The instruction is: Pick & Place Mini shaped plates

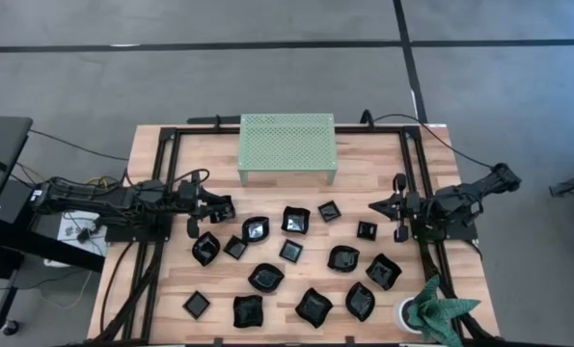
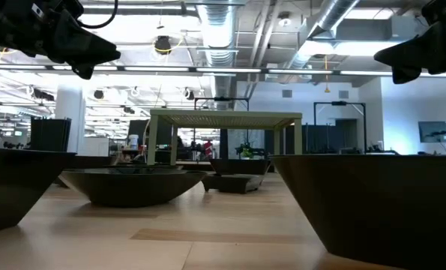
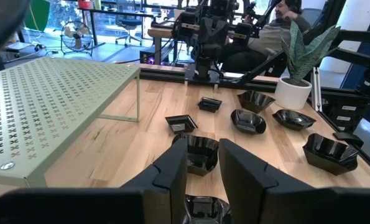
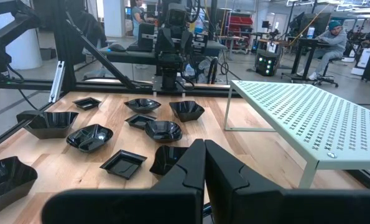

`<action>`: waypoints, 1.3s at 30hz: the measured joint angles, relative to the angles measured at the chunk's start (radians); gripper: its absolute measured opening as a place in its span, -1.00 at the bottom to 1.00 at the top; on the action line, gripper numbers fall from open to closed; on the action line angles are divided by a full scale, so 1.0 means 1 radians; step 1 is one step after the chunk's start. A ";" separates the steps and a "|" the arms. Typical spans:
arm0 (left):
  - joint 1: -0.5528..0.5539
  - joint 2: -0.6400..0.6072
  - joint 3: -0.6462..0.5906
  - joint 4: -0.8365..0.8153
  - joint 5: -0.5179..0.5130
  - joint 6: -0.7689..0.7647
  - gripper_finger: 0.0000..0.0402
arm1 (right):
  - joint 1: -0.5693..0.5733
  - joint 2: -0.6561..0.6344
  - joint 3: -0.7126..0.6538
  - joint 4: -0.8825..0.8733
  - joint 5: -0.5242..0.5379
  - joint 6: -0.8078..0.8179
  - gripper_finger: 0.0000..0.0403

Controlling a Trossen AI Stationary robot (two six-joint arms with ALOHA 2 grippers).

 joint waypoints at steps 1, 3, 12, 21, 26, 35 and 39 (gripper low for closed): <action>0.000 0.000 0.000 0.000 0.000 0.000 -0.53 | 0.000 0.000 0.000 0.000 0.000 0.000 -1.00; 0.000 0.000 0.000 0.000 0.000 0.000 -0.53 | 0.000 0.000 0.000 0.000 0.000 0.000 -1.00; 0.000 0.000 0.000 0.000 0.000 0.000 -0.53 | 0.000 0.000 0.000 0.000 0.000 0.000 -1.00; 0.000 0.000 0.000 0.000 0.000 0.000 -0.53 | 0.000 0.000 0.000 0.000 0.000 0.000 -1.00; 0.000 0.000 0.000 0.000 0.000 0.000 -0.53 | 0.000 0.000 0.000 0.000 0.000 0.000 -1.00; 0.000 0.000 0.000 0.150 0.001 -0.093 -0.53 | 0.000 0.000 0.000 0.005 0.000 -0.001 -1.00; 0.000 -0.001 0.000 0.269 0.000 -0.050 -0.53 | 0.000 0.000 0.000 0.059 0.000 -0.001 -1.00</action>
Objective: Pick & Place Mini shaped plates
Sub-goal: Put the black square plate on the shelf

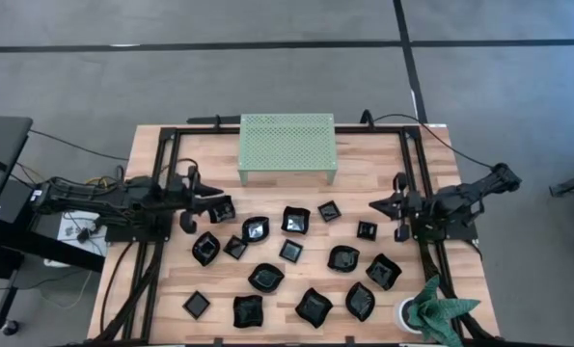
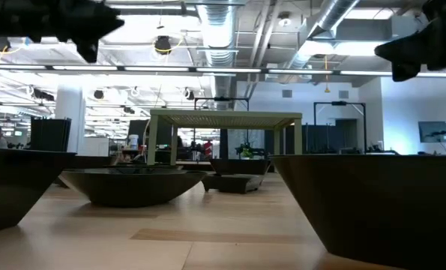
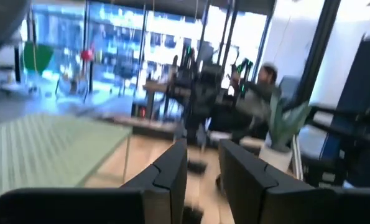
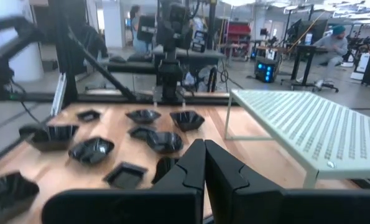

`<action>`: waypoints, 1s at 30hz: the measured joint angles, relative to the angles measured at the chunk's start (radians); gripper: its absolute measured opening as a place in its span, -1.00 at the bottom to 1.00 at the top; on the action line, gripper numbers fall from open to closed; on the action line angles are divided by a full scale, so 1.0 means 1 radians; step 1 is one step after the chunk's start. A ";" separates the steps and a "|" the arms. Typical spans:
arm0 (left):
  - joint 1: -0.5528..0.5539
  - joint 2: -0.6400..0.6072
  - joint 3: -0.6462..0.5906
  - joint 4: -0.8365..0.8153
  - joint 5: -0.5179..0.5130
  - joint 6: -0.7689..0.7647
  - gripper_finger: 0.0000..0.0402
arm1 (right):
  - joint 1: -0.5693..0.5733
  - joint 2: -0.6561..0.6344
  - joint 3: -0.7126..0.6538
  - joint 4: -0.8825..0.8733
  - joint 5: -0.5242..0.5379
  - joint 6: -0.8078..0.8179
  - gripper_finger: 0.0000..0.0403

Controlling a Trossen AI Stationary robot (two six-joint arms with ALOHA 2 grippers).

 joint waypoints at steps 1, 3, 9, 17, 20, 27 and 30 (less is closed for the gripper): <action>0.000 0.001 0.000 0.037 -0.004 0.000 -0.53 | 0.000 0.000 0.000 0.014 0.000 0.000 -1.00; 0.000 0.001 0.000 0.098 -0.005 -0.005 -0.53 | 0.000 0.000 0.000 0.035 0.000 0.000 -1.00; 0.000 0.016 0.000 0.179 0.049 -0.132 -0.53 | 0.000 0.000 0.000 0.146 0.000 -0.002 -1.00; -0.072 0.215 0.067 0.179 0.055 -0.175 -0.53 | 0.000 0.000 0.000 0.311 -0.001 -0.050 -0.99; -0.114 0.353 0.183 0.179 0.003 -0.104 -0.53 | 0.000 0.000 0.003 0.329 -0.023 -0.057 -0.94; -0.315 0.618 0.476 -0.070 -0.090 0.078 -0.53 | 0.000 0.105 0.004 0.421 -0.246 -0.027 -0.86; -0.408 0.689 0.535 -0.210 -0.247 0.080 -0.53 | 0.000 0.218 0.005 0.512 -0.262 -0.026 -0.86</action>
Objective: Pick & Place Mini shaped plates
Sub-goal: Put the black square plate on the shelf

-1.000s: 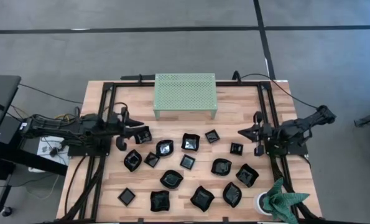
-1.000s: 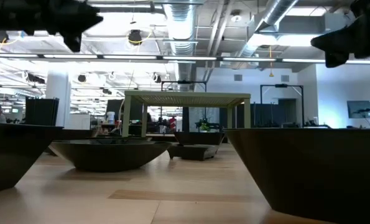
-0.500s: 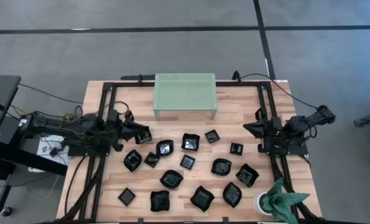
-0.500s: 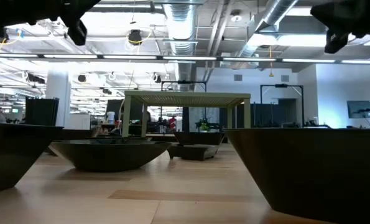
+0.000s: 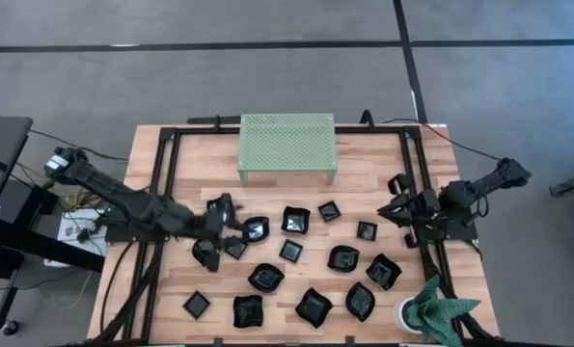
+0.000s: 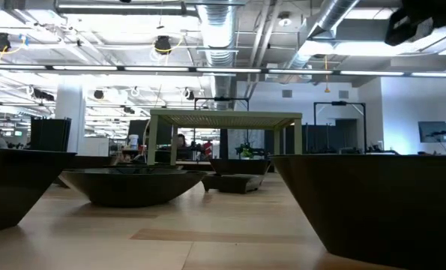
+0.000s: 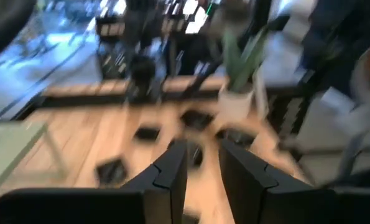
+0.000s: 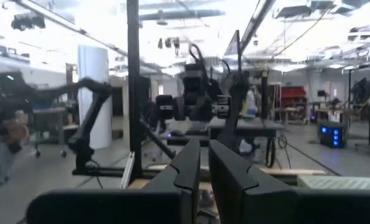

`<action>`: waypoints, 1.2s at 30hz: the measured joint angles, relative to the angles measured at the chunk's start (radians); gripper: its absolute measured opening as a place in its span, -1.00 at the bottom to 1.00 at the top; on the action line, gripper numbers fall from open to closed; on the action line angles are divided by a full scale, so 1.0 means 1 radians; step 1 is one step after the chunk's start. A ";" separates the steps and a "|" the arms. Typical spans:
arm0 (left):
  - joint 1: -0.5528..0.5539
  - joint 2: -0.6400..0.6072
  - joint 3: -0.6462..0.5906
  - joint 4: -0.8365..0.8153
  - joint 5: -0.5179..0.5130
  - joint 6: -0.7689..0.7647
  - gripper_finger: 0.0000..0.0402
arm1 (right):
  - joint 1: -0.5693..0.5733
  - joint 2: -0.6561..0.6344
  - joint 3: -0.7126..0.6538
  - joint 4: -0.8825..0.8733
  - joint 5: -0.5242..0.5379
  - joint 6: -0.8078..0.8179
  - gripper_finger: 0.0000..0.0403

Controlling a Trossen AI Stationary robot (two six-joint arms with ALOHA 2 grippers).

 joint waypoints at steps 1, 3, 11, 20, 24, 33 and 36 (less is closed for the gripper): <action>-0.027 0.017 0.004 -0.033 -0.040 -0.011 -0.53 | 0.000 0.041 0.006 0.010 0.001 0.000 -0.85; -0.065 0.047 0.005 -0.077 -0.078 -0.090 -0.53 | 0.000 0.127 0.028 0.003 0.001 -0.002 -0.84; -0.104 0.225 0.005 -0.167 -0.043 -0.432 -0.53 | -0.001 0.334 0.095 -0.051 0.003 -0.033 -0.82; -0.102 0.392 0.004 -0.431 0.049 -0.500 -0.53 | 0.000 0.371 0.104 -0.070 0.003 -0.034 -0.81; -0.102 0.399 0.004 -0.507 0.120 -0.554 -0.53 | 0.000 0.371 0.104 -0.070 0.003 -0.034 -0.81; -0.095 0.428 -0.023 -0.545 0.094 -0.542 -0.53 | -0.001 0.371 0.104 -0.070 0.003 -0.061 -0.80; -0.095 0.448 -0.030 -0.544 0.044 -0.503 -0.53 | -0.001 0.371 0.104 -0.069 0.003 -0.084 -0.80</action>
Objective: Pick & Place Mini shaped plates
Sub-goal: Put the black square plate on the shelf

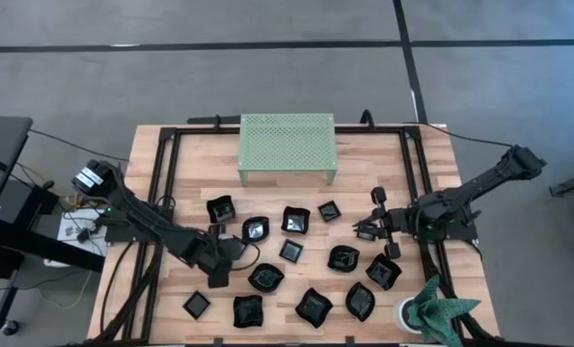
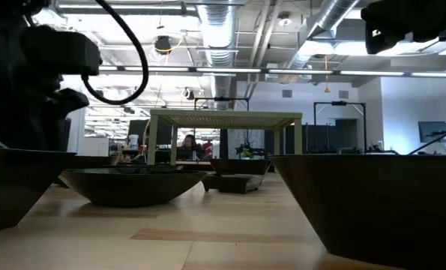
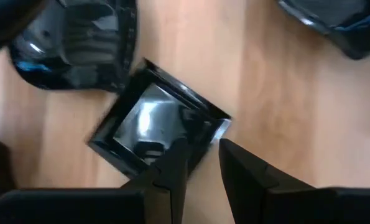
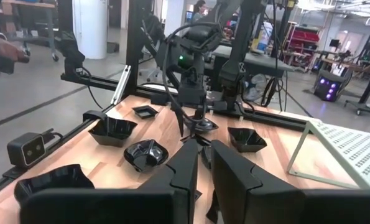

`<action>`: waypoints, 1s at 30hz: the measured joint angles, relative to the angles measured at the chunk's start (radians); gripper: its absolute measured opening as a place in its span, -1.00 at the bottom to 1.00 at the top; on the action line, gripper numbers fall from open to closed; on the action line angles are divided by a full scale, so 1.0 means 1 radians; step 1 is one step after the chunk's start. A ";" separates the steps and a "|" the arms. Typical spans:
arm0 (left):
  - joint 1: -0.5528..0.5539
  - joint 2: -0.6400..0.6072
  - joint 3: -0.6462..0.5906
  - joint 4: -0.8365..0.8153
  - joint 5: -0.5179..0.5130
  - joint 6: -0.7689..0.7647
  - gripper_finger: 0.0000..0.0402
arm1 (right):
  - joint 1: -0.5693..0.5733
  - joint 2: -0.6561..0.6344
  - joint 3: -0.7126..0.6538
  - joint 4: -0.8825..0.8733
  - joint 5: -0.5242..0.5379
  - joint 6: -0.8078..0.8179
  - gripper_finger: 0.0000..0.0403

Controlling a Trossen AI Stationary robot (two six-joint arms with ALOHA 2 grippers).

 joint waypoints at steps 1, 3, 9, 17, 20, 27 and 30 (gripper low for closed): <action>0.000 0.004 0.000 0.001 -0.018 0.013 -0.53 | 0.000 0.000 0.000 0.001 0.000 -0.001 -0.80; 0.001 0.004 0.000 0.004 -0.032 0.030 -0.53 | 0.000 0.000 0.000 0.003 0.000 -0.003 -0.80; 0.009 0.010 0.000 0.011 -0.015 0.026 -0.53 | 0.000 0.000 0.000 0.005 0.000 -0.003 -0.80; 0.008 0.023 -0.001 0.021 0.000 0.027 -0.53 | 0.000 0.000 0.000 0.004 0.000 -0.003 -0.80; 0.013 0.024 -0.001 0.022 -0.004 0.034 -0.53 | 0.000 0.000 0.000 0.005 0.000 -0.003 -0.80; 0.032 0.024 -0.027 0.031 -0.009 0.033 -0.54 | 0.000 0.000 0.000 0.005 0.000 -0.002 -0.80; 0.032 0.024 -0.027 0.047 -0.018 0.033 -0.64 | 0.000 0.000 0.000 0.005 0.000 -0.002 -0.80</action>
